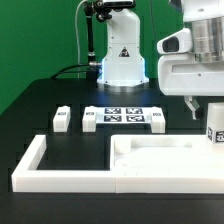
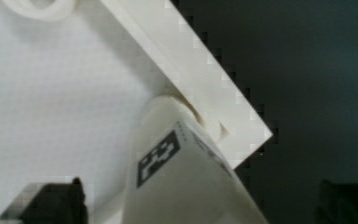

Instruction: Assemble desk

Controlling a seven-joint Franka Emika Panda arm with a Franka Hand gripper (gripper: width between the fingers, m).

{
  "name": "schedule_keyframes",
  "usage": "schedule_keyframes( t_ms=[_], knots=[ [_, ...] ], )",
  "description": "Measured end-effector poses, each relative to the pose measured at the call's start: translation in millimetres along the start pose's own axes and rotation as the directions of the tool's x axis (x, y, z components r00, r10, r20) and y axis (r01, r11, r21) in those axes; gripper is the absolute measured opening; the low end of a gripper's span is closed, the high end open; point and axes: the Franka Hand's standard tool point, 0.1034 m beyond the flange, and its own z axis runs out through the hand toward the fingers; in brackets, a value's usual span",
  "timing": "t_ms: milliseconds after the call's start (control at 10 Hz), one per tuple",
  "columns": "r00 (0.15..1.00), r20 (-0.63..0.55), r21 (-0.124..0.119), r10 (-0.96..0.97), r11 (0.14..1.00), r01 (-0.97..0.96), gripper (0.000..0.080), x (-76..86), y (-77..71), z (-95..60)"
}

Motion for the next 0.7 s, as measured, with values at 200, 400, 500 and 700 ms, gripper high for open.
schedule_keyframes(
  t_ms=[200,400,500,700],
  knots=[
    [0.912,-0.036,-0.064,-0.409,0.912,0.406,0.0649,8.3,1.1,-2.8],
    [0.904,-0.049,-0.057,-0.425,0.904,0.423,0.0649,9.1,-1.5,-1.8],
    [0.902,-0.049,-0.058,-0.43,0.902,0.427,0.0514,9.5,-1.1,-1.9],
    [0.953,-0.056,-0.049,-0.298,0.954,0.295,0.0374,9.0,-1.6,-1.7]
  ],
)
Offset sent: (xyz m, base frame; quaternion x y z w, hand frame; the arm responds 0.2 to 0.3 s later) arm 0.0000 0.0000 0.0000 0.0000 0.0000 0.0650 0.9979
